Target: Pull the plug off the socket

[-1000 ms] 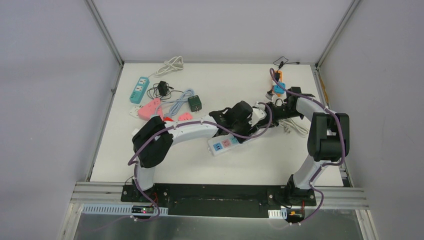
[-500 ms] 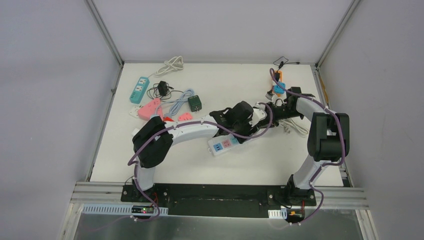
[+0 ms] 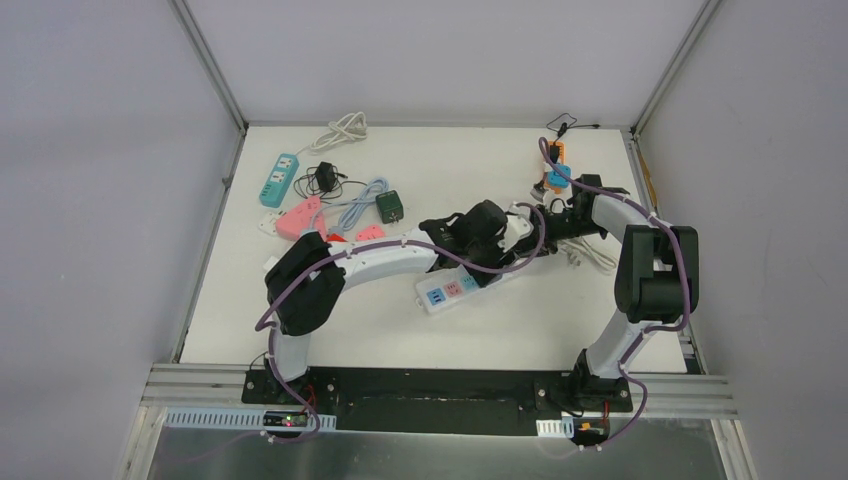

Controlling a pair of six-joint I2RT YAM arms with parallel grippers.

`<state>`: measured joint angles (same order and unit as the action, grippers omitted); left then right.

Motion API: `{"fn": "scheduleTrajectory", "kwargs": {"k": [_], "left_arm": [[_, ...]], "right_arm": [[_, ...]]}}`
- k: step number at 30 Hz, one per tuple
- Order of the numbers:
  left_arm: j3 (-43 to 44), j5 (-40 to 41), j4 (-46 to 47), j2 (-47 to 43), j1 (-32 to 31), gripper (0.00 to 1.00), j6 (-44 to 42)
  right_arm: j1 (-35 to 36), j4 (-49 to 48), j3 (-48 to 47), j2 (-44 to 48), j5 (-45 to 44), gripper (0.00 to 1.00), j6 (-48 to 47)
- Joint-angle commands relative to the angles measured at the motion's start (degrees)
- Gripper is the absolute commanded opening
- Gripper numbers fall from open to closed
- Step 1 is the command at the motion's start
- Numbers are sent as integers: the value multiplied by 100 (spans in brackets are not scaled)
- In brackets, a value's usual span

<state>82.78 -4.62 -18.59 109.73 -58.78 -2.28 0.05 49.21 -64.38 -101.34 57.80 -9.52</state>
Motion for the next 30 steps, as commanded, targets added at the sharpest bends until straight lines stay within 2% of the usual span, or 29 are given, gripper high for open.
{"fn": "scheduleTrajectory", "kwargs": {"k": [1, 4, 6, 12, 19, 24, 30], "left_arm": [[394, 651, -23, -335, -120, 0, -261], [680, 1305, -575, -157, -304, 0, -811], [826, 1397, -789, -56, -355, 0, -901], [939, 658, -669, -61, -290, 0, -476], [907, 825, -604, -321, -267, 0, -442], [798, 270, -505, -625, -49, 0, 174], [278, -457, -390, -1104, 494, 0, 1436]], "right_arm": [[-60, -370, -13, -184, -1201, 0, -331], [-59, -369, -20, -197, -1217, 0, -327], [-60, -362, -27, -210, -1226, 0, -325], [-61, -366, -15, -202, -1216, 0, -336], [-60, -372, -31, -156, -1124, 0, -331], [-58, -400, -22, 24, -796, 0, -387], [-59, -424, -35, 306, -153, 0, -522]]}}
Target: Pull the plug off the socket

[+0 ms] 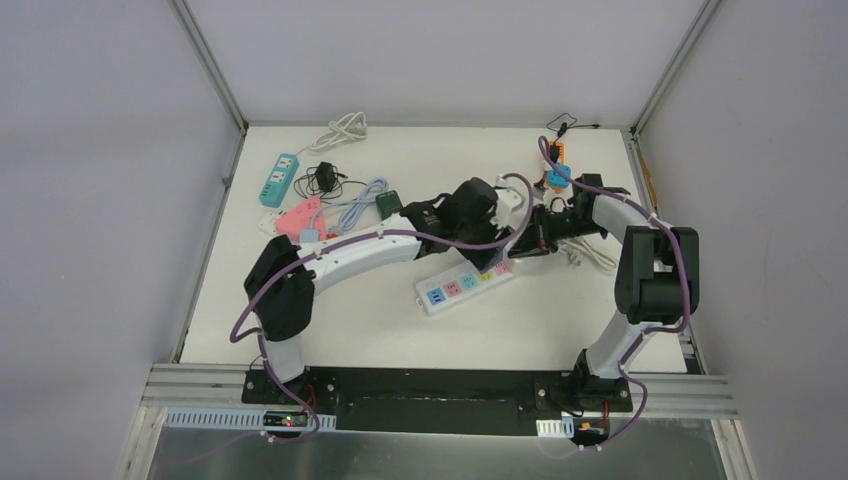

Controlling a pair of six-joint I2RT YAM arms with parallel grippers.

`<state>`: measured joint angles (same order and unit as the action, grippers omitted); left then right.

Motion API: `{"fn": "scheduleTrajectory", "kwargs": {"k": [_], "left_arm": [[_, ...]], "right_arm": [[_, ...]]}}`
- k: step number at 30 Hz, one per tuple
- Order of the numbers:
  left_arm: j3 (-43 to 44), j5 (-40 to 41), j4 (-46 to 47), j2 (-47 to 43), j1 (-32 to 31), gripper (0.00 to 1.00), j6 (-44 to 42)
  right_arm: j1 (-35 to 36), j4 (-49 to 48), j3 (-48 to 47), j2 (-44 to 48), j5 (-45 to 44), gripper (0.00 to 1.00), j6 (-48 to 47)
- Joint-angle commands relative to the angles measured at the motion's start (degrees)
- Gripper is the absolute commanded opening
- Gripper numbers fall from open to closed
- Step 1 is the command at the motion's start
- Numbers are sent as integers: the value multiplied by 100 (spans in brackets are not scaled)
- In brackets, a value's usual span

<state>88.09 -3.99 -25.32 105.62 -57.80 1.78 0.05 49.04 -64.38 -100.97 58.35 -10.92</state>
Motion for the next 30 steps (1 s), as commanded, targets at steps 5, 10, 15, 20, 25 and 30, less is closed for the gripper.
{"fn": "scheduleTrajectory", "kwargs": {"k": [5, 10, 15, 20, 25, 30], "left_arm": [[-1022, -674, 450, -1124, 787, 0, 1519], [-1740, -319, 474, -1605, 1080, 0, 1720], [-2214, -140, 436, -1994, 1570, 0, 1956], [-2420, 106, 185, -2167, 1988, 0, 2002], [-2402, 107, -41, -2106, 2627, 0, 1907], [-2186, 3, -177, -1866, 3354, 7, 1763]], "right_arm": [[-63, -285, -169, 405, 327, 0, -538], [-63, 131, -397, 521, 769, 2, -955], [-59, 594, -600, 642, 1089, 2, -1444], [-64, 963, -728, 738, 1203, 2, -1796], [-60, 1067, -751, 779, 1188, 2, -1886], [-58, 1098, -745, 818, 1196, 2, -1897]]}}
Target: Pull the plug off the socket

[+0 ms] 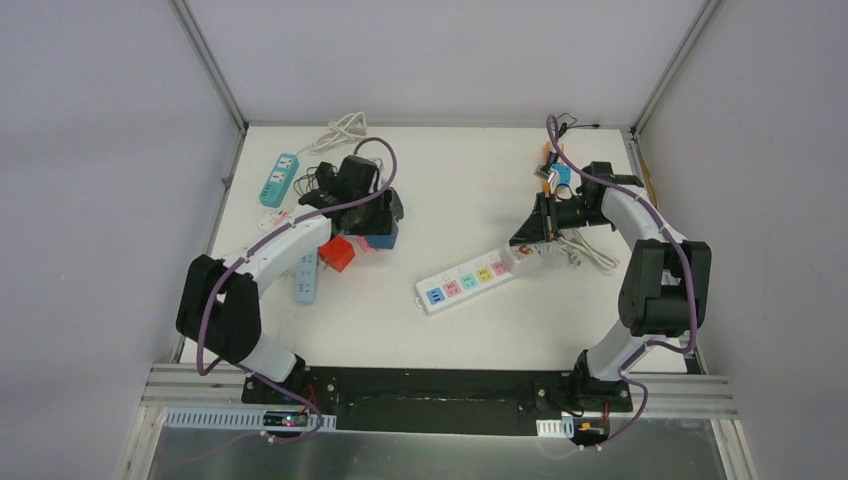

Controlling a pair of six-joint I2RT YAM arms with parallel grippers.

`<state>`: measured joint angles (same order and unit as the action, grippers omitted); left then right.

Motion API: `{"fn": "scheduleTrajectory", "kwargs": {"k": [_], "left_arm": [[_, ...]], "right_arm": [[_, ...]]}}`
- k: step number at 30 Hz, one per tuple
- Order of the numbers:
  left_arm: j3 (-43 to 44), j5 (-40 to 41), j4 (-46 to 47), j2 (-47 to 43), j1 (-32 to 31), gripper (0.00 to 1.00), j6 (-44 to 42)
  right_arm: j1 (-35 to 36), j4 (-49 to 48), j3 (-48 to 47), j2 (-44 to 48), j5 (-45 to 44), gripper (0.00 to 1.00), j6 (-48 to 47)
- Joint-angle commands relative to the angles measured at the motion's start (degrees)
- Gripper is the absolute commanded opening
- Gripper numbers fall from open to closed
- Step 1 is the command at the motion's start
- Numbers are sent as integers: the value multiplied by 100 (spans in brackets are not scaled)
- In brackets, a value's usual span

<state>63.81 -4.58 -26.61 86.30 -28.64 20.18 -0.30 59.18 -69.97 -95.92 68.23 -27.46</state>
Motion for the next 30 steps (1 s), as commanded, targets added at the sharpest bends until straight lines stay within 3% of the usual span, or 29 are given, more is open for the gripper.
{"fn": "scheduleTrajectory", "kwargs": {"k": [1, 8, 14, 18, 23, 30], "left_arm": [[295, 58, -71, 149, 553, 9, -110], [823, -286, -278, 913, 1086, 23, -214], [1136, -69, -422, 1172, 1142, 56, -255], [1267, 208, -514, 1052, 1155, 69, -346], [1385, 386, -650, 867, 1183, 75, -489], [1407, 192, -750, 358, 1196, 74, -557]], "right_arm": [[-23, 85, -182, 313, 210, 2, -242], [-24, 84, -165, 324, 217, 3, -242], [-28, 130, -207, 296, 233, 3, -255], [-24, 191, -225, 292, 230, 3, -315], [-29, 261, -202, 355, 226, 3, -403], [-23, 392, -245, 469, 202, 3, -541]]}}
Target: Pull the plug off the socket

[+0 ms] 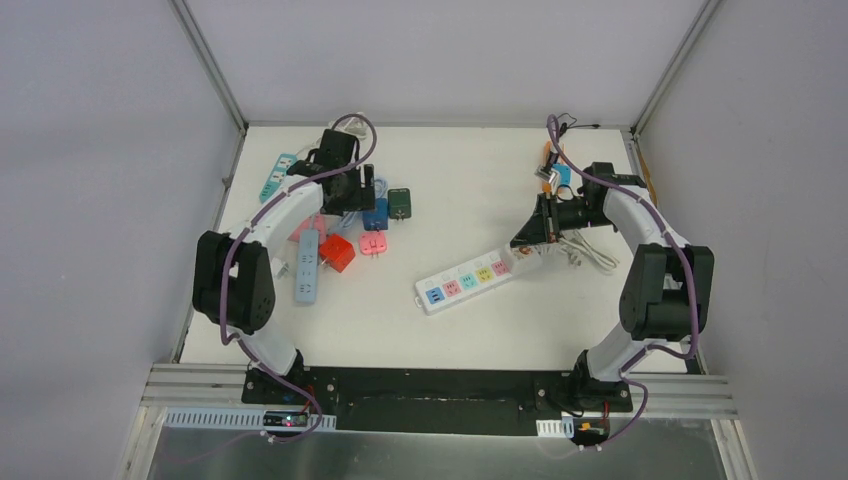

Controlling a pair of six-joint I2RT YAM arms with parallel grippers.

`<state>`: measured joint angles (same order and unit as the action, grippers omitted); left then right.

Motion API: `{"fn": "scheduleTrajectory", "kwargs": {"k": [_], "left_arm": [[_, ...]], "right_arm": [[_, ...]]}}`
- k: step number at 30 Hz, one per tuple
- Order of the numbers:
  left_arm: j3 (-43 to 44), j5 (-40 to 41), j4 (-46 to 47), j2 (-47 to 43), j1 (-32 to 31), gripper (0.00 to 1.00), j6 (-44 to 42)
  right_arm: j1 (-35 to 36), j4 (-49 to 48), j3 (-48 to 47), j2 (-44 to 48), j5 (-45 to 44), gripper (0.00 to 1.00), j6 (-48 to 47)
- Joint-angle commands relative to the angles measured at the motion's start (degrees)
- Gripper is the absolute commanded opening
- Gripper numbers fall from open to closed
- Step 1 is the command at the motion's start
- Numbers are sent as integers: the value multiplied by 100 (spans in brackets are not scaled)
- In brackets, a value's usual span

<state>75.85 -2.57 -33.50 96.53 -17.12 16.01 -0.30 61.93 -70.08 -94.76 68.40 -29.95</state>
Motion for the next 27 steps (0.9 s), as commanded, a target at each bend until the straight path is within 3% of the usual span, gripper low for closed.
{"fn": "scheduleTrajectory", "kwargs": {"k": [1, 6, 12, 14, 18, 22, 25, 27], "left_arm": [[190, -155, -46, -795, 43, 74, -169], [-326, -1063, 641, -1728, 4, 73, -55], [-1693, -1908, 2896, -2780, -497, 75, 335], [-1929, -1798, 3295, -2903, -956, 76, 21], [-2156, -1666, 3682, -2842, -1742, 77, -682], [-2444, -1032, 3937, -2781, -2358, 78, -1212], [-2715, -452, 4340, -2784, -2496, 97, -1086], [-2927, -188, 4661, -2787, -2497, 99, -775]], "right_arm": [[-24, 178, -253, 382, 178, 3, -351], [-39, 324, -355, 518, 79, 3, -541], [-75, 342, -389, 741, -255, 6, -577], [-89, 339, -436, 816, -456, 9, -566], [-95, 329, -545, 991, -927, 27, -502], [-85, 180, -629, 1131, -1476, 45, -192], [-62, 78, -674, 1244, -1842, 51, -14], [-4, -20, -684, 1306, -2121, 54, 148]]}}
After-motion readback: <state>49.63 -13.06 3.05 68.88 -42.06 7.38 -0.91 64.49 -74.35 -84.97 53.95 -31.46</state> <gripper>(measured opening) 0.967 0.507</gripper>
